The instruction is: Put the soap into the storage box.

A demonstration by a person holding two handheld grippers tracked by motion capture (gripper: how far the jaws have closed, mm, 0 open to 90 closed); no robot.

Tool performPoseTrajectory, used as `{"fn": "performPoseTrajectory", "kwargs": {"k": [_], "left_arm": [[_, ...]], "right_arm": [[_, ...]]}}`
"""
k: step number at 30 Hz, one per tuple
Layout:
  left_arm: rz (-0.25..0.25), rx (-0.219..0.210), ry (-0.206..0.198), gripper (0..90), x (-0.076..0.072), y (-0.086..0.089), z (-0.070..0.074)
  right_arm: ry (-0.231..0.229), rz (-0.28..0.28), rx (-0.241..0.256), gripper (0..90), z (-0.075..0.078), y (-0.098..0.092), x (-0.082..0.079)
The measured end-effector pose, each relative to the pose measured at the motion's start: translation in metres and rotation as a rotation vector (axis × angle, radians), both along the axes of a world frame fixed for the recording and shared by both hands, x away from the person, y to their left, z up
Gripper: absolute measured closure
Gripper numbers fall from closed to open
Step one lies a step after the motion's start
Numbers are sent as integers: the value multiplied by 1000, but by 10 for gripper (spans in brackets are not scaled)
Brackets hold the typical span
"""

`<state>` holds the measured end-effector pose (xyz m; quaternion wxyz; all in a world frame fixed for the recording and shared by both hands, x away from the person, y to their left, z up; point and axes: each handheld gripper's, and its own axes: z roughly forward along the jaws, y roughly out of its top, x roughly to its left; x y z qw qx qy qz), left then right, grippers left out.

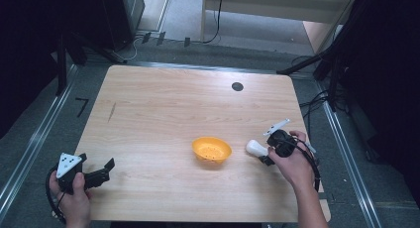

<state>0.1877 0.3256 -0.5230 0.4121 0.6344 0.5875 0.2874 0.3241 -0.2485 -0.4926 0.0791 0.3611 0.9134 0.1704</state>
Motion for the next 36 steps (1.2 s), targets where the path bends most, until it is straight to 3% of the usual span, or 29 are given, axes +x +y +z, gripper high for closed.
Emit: {"fn": "performPoseTrajectory", "kwargs": {"k": [27,36], "left_arm": [[0,-1,0,0,0,0,0],[1,-2,0,0,0,0,0]], "right_arm": [[64,14,-28,264,-5,15,17],[92,34,-27,339,-10,20,21]]}}
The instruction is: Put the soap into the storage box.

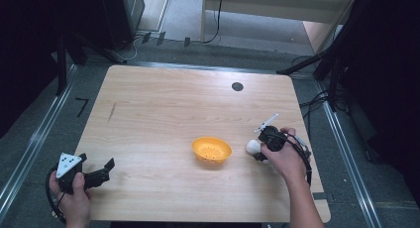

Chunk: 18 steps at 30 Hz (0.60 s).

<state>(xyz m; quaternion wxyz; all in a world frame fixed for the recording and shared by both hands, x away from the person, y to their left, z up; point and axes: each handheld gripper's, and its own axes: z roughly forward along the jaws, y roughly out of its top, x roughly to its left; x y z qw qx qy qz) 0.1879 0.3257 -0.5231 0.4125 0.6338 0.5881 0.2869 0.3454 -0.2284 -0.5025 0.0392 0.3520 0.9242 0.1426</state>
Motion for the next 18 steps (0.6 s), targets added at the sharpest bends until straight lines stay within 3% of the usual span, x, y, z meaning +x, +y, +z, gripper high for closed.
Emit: {"fn": "performPoseTrajectory", "kwargs": {"k": [10,18], "left_arm": [[0,-1,0,0,0,0,0],[1,-5,0,0,0,0,0]], "right_arm": [[34,19,-17,385,-7,5,3],[17,25,-18,490,-6,5,3]]}}
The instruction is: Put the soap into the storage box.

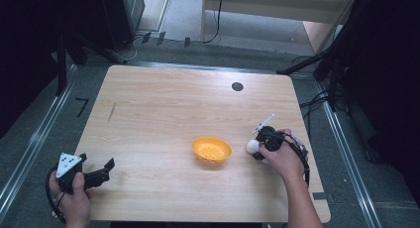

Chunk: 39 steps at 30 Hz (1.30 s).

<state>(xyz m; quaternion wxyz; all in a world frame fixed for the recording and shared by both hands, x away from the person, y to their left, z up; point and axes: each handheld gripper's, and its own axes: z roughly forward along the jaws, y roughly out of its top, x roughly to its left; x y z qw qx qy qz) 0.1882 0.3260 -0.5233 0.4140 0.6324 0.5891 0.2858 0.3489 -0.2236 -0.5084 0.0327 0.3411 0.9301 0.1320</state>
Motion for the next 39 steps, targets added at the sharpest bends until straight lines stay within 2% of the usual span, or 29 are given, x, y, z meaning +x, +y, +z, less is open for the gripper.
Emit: {"fn": "performPoseTrajectory", "kwargs": {"k": [23,39], "left_arm": [[0,3,2,0,0,0,0],[0,0,2,0,0,0,0]], "right_arm": [[-6,74,10,509,2,4,-10],[-14,83,35,509,10,5,-15]]}}
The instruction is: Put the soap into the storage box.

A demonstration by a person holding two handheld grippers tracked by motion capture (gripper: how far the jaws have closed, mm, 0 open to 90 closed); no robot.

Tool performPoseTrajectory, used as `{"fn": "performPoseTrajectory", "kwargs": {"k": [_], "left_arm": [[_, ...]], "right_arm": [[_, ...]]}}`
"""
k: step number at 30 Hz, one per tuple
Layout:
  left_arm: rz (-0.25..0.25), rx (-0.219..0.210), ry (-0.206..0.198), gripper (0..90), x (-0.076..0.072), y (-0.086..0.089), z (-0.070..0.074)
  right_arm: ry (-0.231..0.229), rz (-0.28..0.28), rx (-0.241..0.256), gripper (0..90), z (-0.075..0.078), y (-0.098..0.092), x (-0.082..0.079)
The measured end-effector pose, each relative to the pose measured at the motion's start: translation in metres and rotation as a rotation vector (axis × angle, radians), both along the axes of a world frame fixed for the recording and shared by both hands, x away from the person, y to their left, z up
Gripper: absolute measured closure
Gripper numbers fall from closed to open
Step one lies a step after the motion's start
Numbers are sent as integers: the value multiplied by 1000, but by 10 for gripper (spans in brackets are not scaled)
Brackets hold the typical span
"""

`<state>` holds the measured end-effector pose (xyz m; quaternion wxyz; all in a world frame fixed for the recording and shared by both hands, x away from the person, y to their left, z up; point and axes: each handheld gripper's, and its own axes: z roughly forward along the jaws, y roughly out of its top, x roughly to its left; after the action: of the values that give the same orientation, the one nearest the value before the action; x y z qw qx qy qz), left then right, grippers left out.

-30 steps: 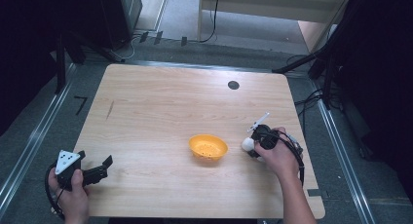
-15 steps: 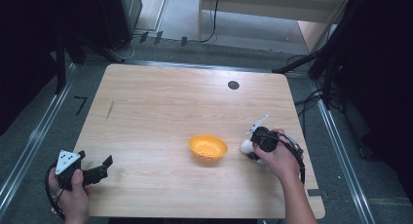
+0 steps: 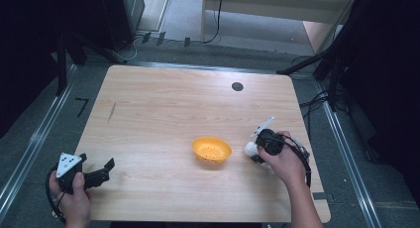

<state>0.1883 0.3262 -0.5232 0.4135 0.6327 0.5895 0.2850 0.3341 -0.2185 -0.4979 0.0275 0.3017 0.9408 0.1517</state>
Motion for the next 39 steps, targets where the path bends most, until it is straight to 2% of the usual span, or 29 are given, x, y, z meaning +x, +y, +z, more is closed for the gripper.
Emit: {"fn": "performPoseTrajectory", "kwargs": {"k": [39], "left_arm": [[0,-1,4,0,0,0,0]], "right_arm": [[-8,35,18,509,21,20,-2]]}}
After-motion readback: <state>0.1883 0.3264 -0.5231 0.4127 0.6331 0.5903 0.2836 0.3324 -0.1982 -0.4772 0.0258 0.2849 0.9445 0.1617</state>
